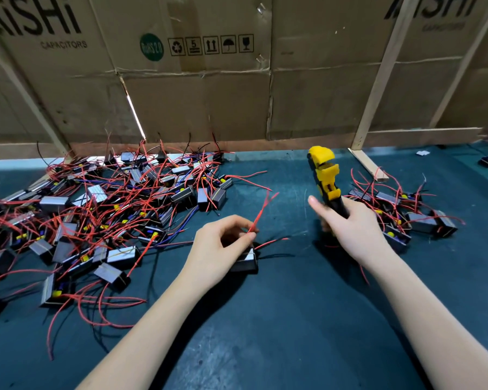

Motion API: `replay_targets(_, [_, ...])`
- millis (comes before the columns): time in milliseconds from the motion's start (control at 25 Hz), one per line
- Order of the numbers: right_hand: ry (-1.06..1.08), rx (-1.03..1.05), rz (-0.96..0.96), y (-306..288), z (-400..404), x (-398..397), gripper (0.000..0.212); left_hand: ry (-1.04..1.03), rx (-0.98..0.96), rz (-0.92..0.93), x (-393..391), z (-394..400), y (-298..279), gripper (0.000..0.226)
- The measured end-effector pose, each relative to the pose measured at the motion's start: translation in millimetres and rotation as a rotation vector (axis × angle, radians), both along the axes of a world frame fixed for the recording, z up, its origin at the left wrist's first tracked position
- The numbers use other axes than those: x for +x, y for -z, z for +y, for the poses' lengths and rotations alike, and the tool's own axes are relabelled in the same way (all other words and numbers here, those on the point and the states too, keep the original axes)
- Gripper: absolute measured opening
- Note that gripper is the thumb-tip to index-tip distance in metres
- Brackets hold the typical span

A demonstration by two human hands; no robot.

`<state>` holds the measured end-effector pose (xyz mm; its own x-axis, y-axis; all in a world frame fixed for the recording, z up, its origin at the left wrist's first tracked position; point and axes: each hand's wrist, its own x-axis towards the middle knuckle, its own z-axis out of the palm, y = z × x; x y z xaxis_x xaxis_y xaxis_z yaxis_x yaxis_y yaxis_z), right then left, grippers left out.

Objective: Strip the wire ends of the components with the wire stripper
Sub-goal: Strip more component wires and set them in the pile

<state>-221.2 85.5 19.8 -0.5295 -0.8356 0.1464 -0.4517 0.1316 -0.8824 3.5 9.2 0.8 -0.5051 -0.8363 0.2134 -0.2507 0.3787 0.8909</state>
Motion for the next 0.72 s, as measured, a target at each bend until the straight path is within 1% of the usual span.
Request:
replay_targets(40, [0.078,0.022,0.181,1,1,-4,0.059,-0.007,0.040,0.036,0,-1,0,0.005])
replay_targets(80, [0.141,0.045,0.320,1,2,-7,0.056,-0.010,0.095,0.085,0,-1,0,0.006])
replay_targets(160, [0.214,0.099,0.477,-1,4,-7,0.049,-0.008,0.169,0.154,0,-2,1,0.010])
replay_targets(200, [0.232,0.126,0.524,-1,3,-7,0.047,-0.007,0.163,0.150,0,-3,1,0.011])
replay_targets(320, [0.242,0.165,0.580,1,1,-6,0.047,0.010,0.099,0.097,0,-3,1,0.008])
replay_targets(440, [0.254,0.167,0.597,2,2,-8,0.048,0.043,0.089,0.082,0,-2,0,0.006])
replay_targets(520, [0.283,0.181,0.652,3,2,-11,0.049,0.050,0.074,0.058,2,-2,-1,0.006])
replay_targets(640, [0.309,0.216,0.743,3,2,-14,0.050,0.015,0.021,0.020,3,-3,0,0.010])
replay_targets(720, [0.299,0.223,0.744,4,1,-14,0.050,-0.039,-0.017,0.004,2,-5,2,0.013])
